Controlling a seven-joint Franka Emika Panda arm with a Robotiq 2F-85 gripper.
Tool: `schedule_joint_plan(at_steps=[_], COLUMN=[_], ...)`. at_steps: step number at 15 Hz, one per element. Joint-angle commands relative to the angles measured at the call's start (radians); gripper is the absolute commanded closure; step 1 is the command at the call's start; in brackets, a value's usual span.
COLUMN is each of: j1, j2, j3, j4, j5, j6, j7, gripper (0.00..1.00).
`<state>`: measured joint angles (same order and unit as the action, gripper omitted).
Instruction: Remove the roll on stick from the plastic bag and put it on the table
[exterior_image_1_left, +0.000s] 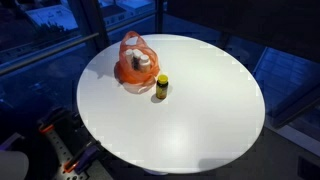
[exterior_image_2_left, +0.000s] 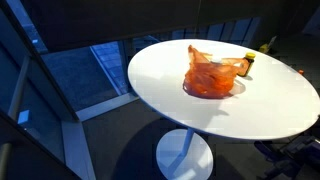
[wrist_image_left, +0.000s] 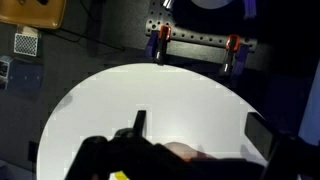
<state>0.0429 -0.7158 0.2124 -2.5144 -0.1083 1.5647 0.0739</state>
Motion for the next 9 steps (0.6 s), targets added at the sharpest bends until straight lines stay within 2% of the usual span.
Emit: schedule_joint_plan(at_steps=[1, 9], j1=[0.029, 0.022], j2=[0.005, 0.053], j3=[-0.022, -0.009], j4=[0.002, 0.035], j5=[-0.012, -0.004], j6=[-0.003, 0.019], j7=[0.015, 0.067], gripper=[0.00, 0.00])
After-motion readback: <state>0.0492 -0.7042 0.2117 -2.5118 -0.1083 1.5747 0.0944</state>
